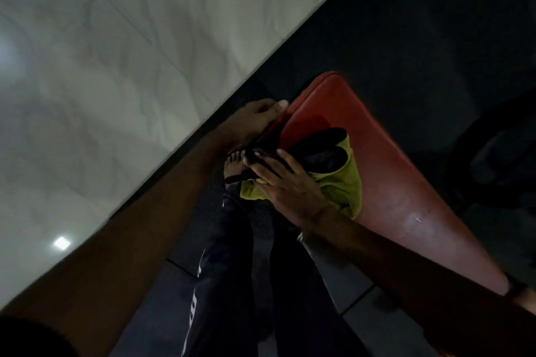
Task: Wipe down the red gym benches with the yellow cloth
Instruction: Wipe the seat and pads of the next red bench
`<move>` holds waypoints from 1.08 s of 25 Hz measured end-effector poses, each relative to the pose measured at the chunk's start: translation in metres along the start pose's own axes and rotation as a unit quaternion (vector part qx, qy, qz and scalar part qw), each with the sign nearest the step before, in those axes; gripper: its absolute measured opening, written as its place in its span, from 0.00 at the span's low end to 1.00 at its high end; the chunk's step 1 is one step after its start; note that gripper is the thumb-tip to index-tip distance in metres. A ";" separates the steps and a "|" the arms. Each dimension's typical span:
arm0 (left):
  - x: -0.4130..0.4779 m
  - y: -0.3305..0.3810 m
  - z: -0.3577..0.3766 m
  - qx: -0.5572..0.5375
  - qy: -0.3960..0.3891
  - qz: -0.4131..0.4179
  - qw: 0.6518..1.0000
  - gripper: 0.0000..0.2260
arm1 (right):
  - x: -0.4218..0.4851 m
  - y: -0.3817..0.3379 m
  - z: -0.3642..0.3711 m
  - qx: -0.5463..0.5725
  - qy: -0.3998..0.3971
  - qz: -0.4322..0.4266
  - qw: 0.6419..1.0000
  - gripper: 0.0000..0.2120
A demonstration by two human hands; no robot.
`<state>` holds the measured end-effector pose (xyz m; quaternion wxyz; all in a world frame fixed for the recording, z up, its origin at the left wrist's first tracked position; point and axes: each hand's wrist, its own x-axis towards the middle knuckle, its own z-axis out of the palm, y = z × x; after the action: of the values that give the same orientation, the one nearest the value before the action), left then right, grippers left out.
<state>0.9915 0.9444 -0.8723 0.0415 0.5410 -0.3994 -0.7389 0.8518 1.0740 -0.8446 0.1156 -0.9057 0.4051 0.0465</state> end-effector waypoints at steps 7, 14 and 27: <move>-0.009 -0.010 0.040 0.104 0.057 0.063 0.991 0.23 | -0.068 0.002 0.013 -0.038 0.010 0.004 0.999 0.15; 0.002 -0.028 0.056 0.280 0.204 0.136 0.928 0.30 | -0.101 -0.012 0.029 -0.036 0.072 0.088 0.993 0.16; 0.026 0.027 0.115 0.545 0.087 0.368 0.748 0.24 | -0.183 -0.071 0.050 0.017 0.096 0.391 0.915 0.20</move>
<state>0.8748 0.9755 -0.8640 0.0427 0.3447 -0.8971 -0.2732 0.7828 1.2646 -0.8479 0.0645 -0.6727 0.7371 -0.0063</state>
